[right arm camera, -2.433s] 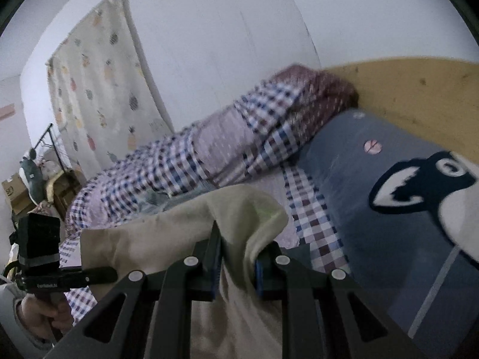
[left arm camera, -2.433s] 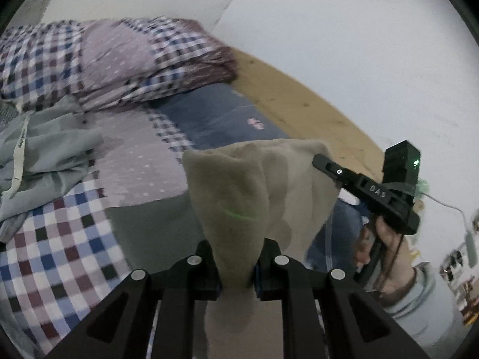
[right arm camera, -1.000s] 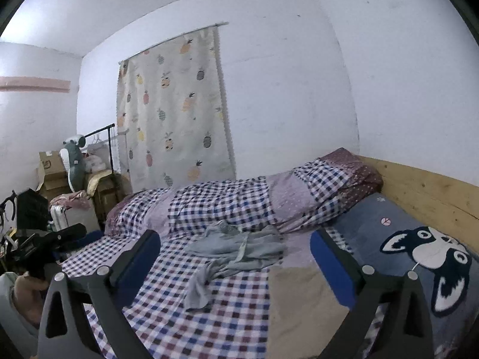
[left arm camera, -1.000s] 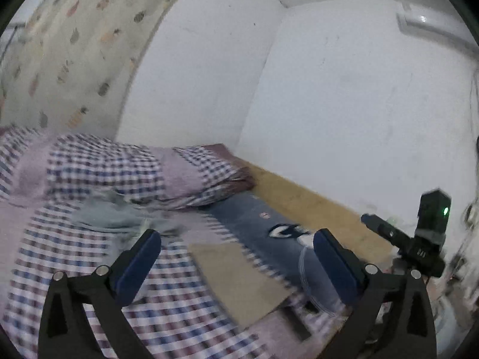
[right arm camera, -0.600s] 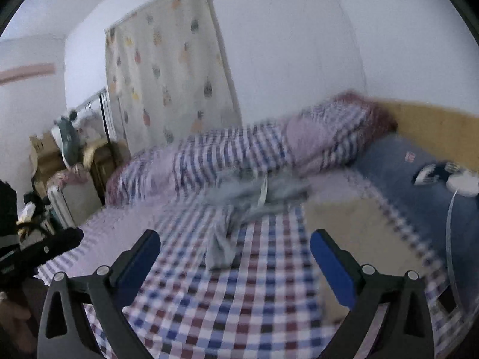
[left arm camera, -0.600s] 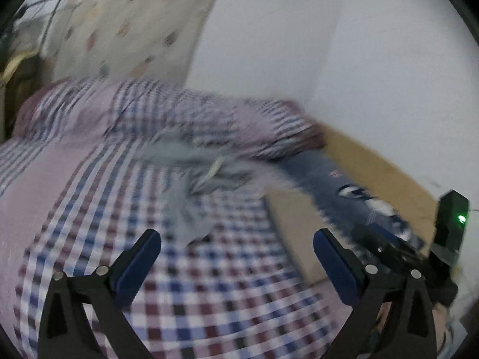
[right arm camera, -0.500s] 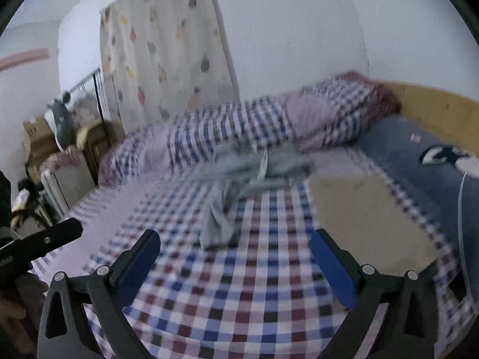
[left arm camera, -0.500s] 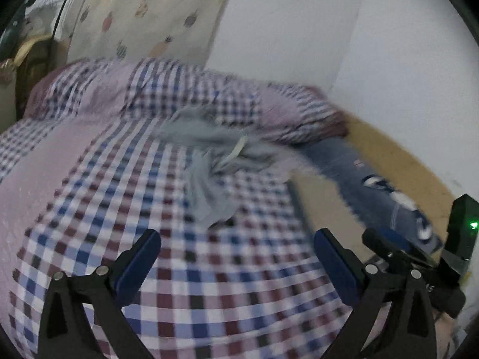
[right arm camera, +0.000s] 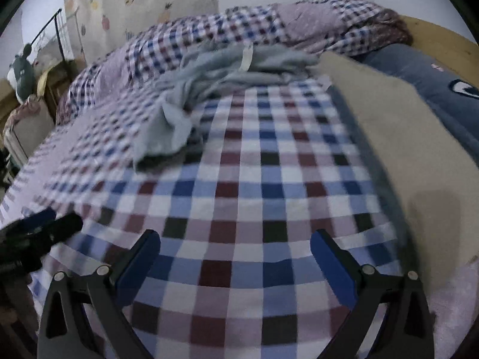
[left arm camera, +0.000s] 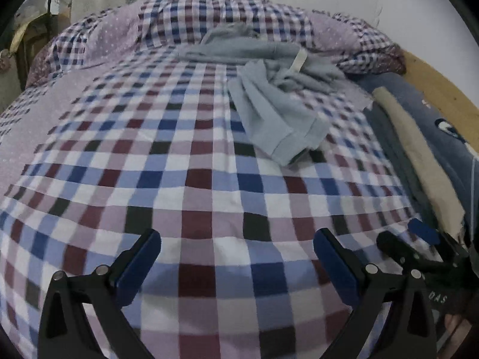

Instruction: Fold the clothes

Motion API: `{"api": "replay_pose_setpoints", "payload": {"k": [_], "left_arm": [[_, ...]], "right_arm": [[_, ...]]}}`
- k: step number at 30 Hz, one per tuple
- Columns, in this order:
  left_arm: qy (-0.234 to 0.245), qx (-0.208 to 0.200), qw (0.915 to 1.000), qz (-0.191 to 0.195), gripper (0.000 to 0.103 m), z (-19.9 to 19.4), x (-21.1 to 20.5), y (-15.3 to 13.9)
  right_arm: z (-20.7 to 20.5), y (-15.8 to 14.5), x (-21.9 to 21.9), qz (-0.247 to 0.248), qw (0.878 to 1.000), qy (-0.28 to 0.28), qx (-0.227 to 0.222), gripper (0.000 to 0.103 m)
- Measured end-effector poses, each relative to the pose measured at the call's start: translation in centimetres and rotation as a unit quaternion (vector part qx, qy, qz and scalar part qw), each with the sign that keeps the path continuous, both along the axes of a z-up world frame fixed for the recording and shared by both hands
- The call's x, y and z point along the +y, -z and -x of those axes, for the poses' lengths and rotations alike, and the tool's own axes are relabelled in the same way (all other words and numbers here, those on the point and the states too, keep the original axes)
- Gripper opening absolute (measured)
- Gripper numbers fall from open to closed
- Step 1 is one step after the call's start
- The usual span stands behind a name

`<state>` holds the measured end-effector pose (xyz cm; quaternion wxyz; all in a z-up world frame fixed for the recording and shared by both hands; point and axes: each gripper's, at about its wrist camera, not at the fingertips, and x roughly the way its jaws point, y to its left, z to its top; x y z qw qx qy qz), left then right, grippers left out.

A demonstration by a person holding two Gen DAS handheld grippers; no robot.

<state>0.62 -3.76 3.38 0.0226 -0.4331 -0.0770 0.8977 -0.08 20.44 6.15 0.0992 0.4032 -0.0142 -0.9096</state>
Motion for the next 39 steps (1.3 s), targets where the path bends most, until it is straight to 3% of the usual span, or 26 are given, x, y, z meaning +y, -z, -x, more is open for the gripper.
{"api": "replay_pose_setpoints", "payload": {"k": [7,9,13,39], "left_arm": [[-0.005,-0.007,0.9991,0.041,0.103,0.7,1.4,1.9],[-0.006,-0.006,0.9988,0.048,0.103,0.7,1.6,2.1],[-0.015,-0.005,0.9983,0.056,0.103,0.7,1.8,2.4],[-0.02,-0.006,0.9965,0.081,0.103,1.1,2.0,3.1]], "right_arm": [[1.8,2.8,0.1,0.007,0.999,0.004,-0.042,0.103],[2.1,3.2,-0.4,-0.012,0.999,0.004,-0.048,0.103],[2.1,3.3,-0.9,-0.032,0.998,0.004,-0.049,0.103],[2.2,3.6,-1.4,-0.037,0.998,0.001,-0.048,0.103]]}}
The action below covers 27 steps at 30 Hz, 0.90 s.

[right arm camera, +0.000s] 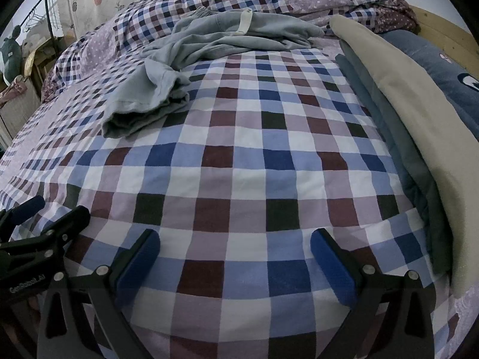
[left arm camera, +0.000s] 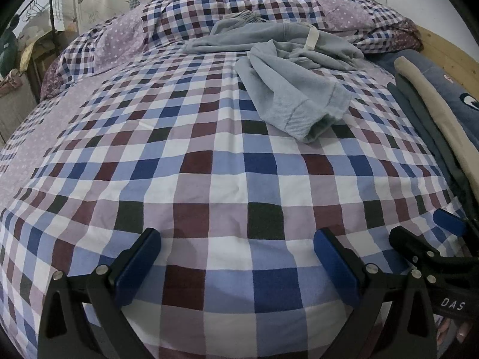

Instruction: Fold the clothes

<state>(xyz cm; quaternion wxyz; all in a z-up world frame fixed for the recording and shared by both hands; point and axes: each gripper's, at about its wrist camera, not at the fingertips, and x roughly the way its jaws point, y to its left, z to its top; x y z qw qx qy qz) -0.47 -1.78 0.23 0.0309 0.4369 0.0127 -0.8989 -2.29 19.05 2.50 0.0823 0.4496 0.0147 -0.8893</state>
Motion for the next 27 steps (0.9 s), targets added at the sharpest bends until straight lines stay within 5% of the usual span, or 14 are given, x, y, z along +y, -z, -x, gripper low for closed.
{"api": "replay_pose_setpoints", "payload": {"k": [27], "left_arm": [[0.002,0.005,1.0,-0.003,0.103,-0.12,-0.28,0.11]], "right_arm": [[0.1,0.08,-0.05,-0.002,1.0,-0.004,0.0,0.103]]}}
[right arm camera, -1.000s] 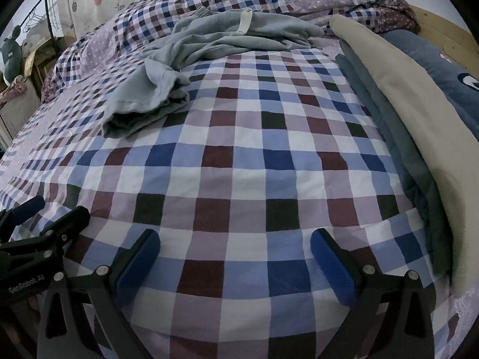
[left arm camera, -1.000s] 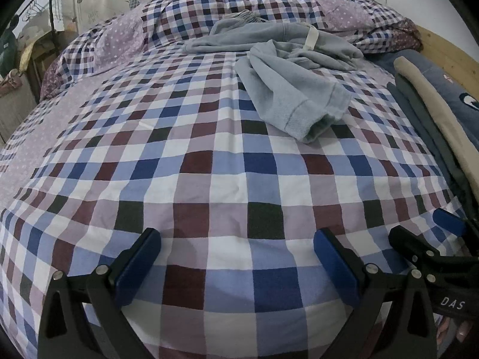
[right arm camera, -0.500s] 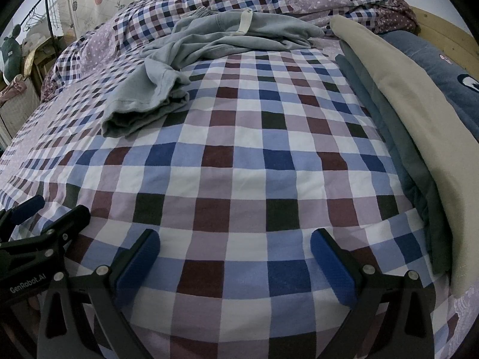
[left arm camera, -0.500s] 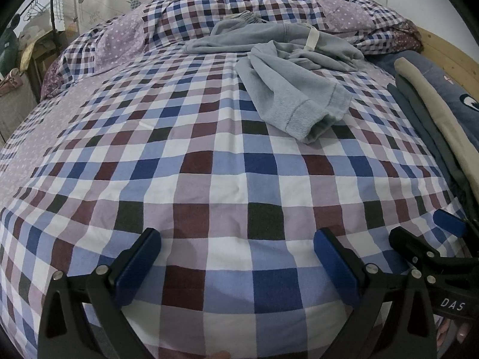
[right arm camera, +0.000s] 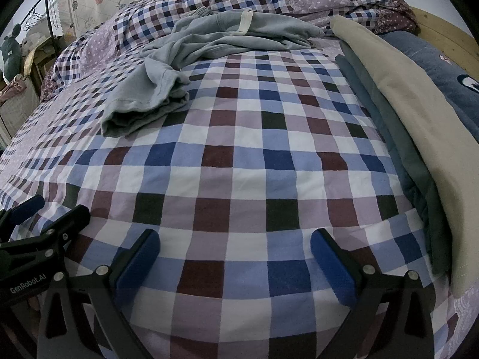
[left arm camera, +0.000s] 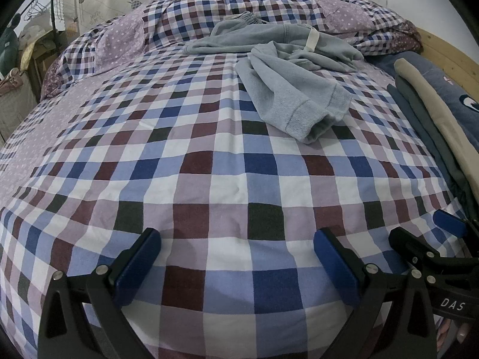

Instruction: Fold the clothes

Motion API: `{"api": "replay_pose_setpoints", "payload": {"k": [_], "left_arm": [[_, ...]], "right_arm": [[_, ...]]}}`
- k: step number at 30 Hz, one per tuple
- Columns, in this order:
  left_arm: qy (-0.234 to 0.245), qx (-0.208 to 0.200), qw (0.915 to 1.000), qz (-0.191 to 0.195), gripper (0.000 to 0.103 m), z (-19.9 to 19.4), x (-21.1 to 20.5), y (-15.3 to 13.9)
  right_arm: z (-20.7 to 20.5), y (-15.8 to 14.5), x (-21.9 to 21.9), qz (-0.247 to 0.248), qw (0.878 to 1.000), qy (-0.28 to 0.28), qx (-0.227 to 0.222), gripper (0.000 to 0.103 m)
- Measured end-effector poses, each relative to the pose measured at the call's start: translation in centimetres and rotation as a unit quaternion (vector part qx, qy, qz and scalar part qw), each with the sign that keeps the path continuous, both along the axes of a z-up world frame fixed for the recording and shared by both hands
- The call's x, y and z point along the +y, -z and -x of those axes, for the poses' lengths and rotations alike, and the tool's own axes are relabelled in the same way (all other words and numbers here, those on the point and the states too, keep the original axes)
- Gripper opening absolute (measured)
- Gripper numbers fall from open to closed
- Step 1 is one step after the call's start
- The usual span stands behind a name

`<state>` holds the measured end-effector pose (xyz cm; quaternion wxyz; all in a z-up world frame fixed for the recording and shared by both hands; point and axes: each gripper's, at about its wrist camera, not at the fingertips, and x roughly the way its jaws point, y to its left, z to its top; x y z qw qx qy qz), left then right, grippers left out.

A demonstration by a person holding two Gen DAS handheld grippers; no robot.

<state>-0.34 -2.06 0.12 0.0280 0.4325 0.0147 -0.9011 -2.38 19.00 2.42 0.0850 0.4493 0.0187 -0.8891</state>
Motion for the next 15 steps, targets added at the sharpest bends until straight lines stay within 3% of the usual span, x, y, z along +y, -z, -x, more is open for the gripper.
{"api": "replay_pose_setpoints", "payload": {"k": [15], "left_arm": [[-0.001,0.001,1.0,0.001,0.103,0.01,0.14,-0.03]], "right_arm": [[0.0,0.07,-0.02,-0.001,1.0,-0.001,0.001,0.103]]}}
